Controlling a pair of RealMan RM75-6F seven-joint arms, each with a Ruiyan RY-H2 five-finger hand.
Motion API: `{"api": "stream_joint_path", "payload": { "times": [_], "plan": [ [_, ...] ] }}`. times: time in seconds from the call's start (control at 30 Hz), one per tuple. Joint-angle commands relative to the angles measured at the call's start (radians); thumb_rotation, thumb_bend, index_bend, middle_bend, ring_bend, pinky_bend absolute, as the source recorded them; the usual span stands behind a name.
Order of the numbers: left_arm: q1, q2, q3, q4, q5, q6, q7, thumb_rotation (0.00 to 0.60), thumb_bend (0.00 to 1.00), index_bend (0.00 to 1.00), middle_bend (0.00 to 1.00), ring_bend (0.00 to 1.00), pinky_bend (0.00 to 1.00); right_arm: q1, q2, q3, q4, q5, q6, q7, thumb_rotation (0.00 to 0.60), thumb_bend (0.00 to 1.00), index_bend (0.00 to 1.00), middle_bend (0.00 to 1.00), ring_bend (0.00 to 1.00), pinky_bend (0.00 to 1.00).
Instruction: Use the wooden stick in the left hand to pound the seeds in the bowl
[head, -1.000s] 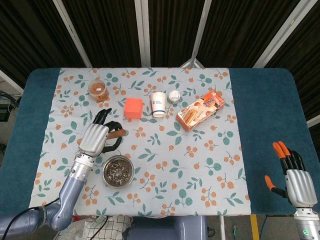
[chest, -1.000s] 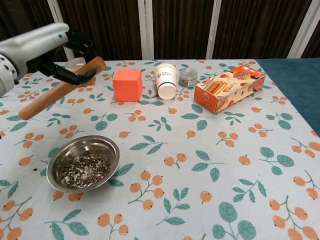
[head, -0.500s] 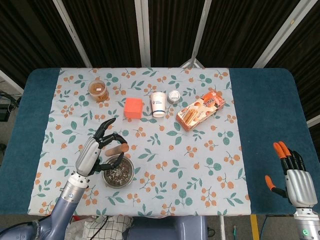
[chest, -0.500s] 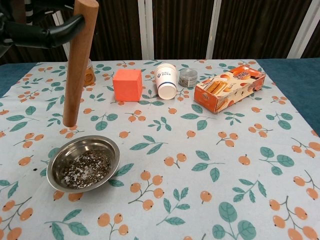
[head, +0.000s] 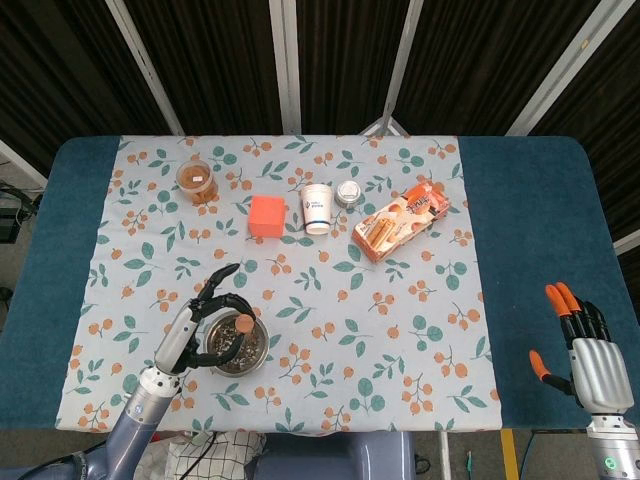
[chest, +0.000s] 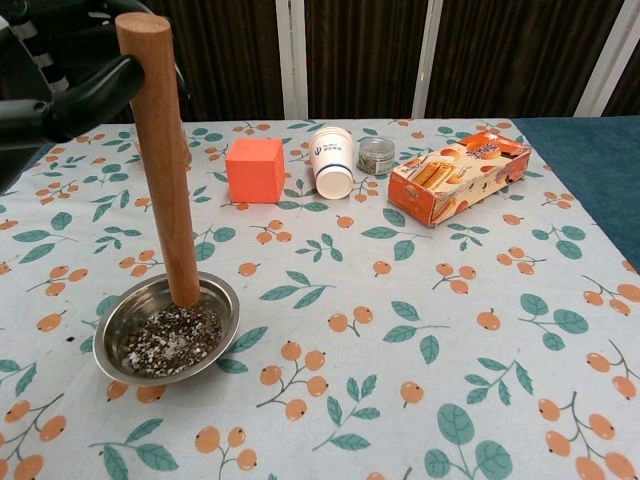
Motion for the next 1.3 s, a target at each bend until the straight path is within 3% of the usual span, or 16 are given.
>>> {"api": "stream_joint_path", "payload": {
  "times": [0.03, 0.5, 1.0, 1.3],
  "plan": [
    [0.009, -0.013, 0.006, 0.018, -0.005, 0.003, -0.031, 0.6, 0.84, 0.55, 0.56, 0.06, 0.0, 0.0, 0.0, -0.001, -0.001, 0.001, -0.002, 0.0, 0.6, 0.37, 0.0, 0.0, 0.0, 0.0],
    [0.013, -0.041, 0.009, 0.107, -0.028, -0.028, -0.119, 0.6, 0.84, 0.55, 0.56, 0.07, 0.0, 0.001, 0.002, 0.0, -0.006, 0.009, -0.011, 0.006, 0.6, 0.37, 0.0, 0.0, 0.0, 0.0],
    [0.053, -0.087, 0.055, 0.225, -0.028, -0.019, -0.209, 0.6, 0.84, 0.56, 0.57, 0.07, 0.0, 0.002, 0.0, -0.001, -0.006, 0.008, -0.013, 0.005, 0.6, 0.37, 0.0, 0.0, 0.0, 0.0],
    [0.043, -0.073, 0.039, 0.192, 0.002, -0.005, -0.201, 0.6, 0.84, 0.56, 0.57, 0.07, 0.0, 0.0, -0.001, -0.001, -0.006, 0.005, -0.009, 0.004, 0.6, 0.37, 0.0, 0.0, 0.0, 0.0]
  ]
}}
